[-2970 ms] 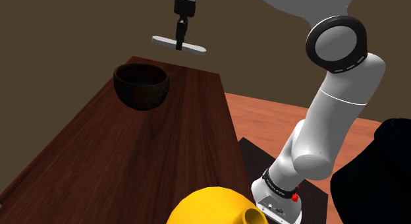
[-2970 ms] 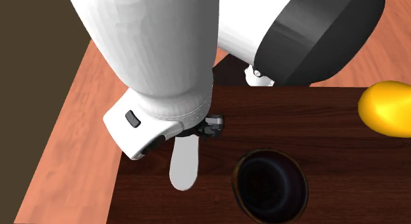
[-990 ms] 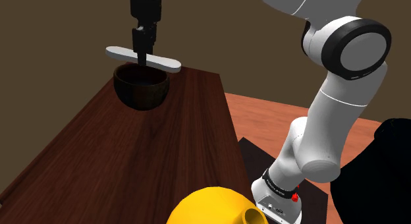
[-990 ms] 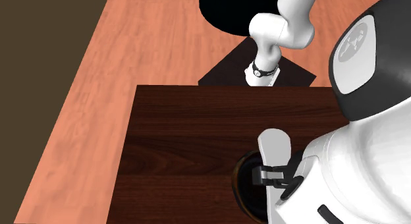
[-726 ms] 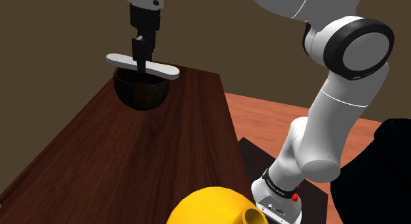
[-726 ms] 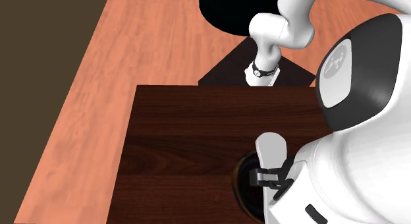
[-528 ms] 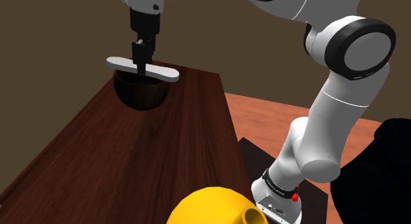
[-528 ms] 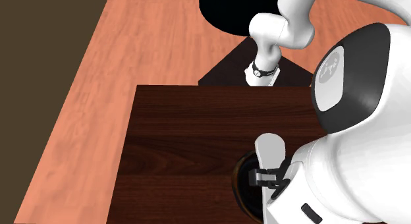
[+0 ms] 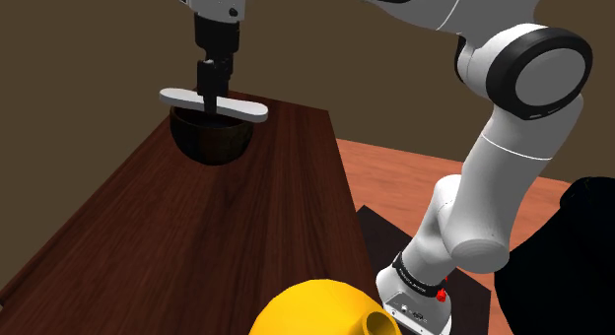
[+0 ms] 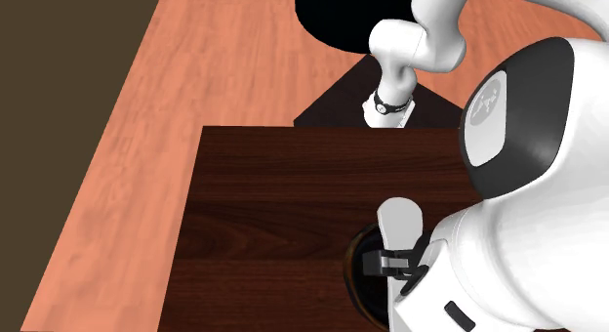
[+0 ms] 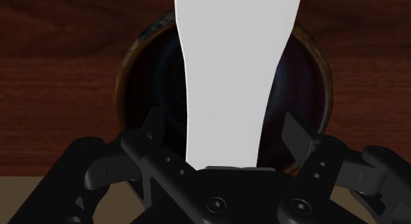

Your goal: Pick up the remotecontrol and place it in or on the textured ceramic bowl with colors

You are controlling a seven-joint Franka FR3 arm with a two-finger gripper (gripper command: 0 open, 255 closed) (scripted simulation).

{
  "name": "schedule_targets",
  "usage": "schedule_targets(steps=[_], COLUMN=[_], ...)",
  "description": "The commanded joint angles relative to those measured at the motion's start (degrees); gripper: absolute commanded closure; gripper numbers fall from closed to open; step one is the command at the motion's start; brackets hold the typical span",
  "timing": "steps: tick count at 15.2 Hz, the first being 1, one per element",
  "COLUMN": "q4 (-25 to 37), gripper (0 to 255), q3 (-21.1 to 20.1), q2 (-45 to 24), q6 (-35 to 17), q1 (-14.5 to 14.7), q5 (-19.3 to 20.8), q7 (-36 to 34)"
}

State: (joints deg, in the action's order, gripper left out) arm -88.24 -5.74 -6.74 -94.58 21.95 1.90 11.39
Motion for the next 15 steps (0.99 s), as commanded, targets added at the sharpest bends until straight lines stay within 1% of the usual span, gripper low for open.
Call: schedule_targets(steps=[1,3,7,15], q4=[-0.01,-0.01,10.26,10.24], gripper=[0,0,0,0], q3=[0.0,0.0,-0.13,-0.13], q2=[0.0,0.0,-2.15,-2.14], q6=[0.0,0.0,8.14,8.12], q1=[0.0,0.0,0.26,0.25], q5=[0.0,0.0,0.23,0.23], q7=[0.0,0.0,-0.08,-0.08])
